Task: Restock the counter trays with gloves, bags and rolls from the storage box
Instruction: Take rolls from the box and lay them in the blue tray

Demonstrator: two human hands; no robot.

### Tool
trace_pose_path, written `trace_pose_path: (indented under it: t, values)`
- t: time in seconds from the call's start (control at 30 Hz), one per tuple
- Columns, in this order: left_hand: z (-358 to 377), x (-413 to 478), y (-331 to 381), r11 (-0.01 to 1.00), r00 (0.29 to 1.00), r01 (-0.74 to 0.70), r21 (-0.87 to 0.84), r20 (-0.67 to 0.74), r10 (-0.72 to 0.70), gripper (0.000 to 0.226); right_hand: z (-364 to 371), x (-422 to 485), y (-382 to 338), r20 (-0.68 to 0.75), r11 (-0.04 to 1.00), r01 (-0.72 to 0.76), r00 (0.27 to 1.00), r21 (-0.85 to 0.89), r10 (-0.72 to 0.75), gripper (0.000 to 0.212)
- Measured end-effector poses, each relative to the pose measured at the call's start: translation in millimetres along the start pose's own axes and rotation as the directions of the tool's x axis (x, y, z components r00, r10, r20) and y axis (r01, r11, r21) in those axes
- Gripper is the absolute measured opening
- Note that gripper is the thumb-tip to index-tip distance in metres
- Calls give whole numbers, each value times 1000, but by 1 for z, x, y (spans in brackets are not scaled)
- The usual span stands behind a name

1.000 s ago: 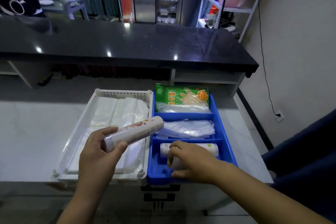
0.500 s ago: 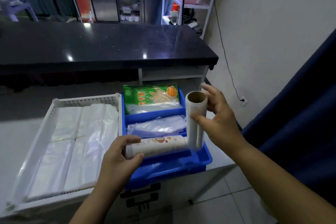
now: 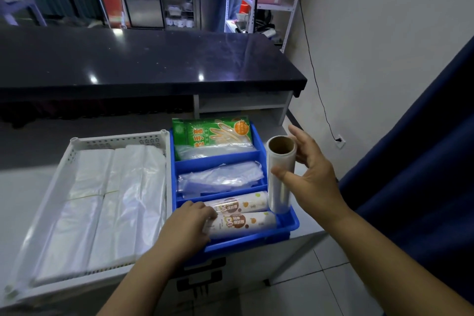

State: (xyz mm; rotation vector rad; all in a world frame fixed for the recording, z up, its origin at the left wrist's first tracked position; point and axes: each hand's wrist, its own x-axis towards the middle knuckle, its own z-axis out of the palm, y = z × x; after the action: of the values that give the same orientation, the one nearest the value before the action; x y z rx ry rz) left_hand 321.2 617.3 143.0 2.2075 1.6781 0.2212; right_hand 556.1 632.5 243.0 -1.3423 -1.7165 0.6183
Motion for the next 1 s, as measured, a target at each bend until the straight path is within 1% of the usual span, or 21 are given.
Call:
trace_pose_path:
  t: [0.1,0.17,0.23,0.3,0.33,0.4,0.47,0.53,0.57,0.63,0.73,0.8,0.93,1.0]
  values:
    - [-1,3,-3,1000,999,-24,-14,30,24,24,8,3,-6,32,999,24,999,31,-25,73]
    - [-3,3,-7,999,1000,-4,-33,11,4,22,15,5,-11,60,998,55,997,35,-57,71]
    - [-9,1,-13,997,996,45,-64,-72,-49,24,24,6,-16,109,993,119,987,-22,-116,67]
    - [-20,-4,-21,988,972,100,-117,-200,-122,20,38,6,-20,185,961,231,962,-150,-202,59]
    - [-26,-7,-24,980,952,124,-152,-260,-161,17,46,6,-22,228,925,309,939,-220,-259,56]
    - [-38,-15,-31,962,907,162,-221,-352,-233,14,66,5,-23,339,816,488,859,-310,-384,52]
    - [-46,-21,-37,947,869,190,-258,-405,-284,15,89,3,-21,490,698,620,761,-358,-425,49]
    - [-51,-27,-42,932,848,208,-298,-420,-323,15,112,1,-14,617,612,688,689,-390,-381,45]
    - [-53,-30,-43,923,842,216,-319,-418,-342,16,121,0,-11,664,592,701,665,-398,-342,42]
    - [-54,-36,-46,905,833,241,-351,-404,-379,16,136,-1,-6,730,563,714,631,-416,-262,42]
    - [-53,-44,-48,888,826,272,-372,-384,-413,17,147,-6,1,774,532,721,608,-445,-177,54]
    - [-53,-49,-46,877,818,284,-388,-379,-432,17,148,-7,5,774,540,706,616,-459,-147,59]
    - [-57,-58,-38,863,800,308,-402,-382,-463,17,142,-5,10,777,614,655,621,-441,-104,64]
    - [-58,-65,-32,862,787,316,-397,-398,-472,16,137,-6,12,778,631,651,617,-421,-118,65]
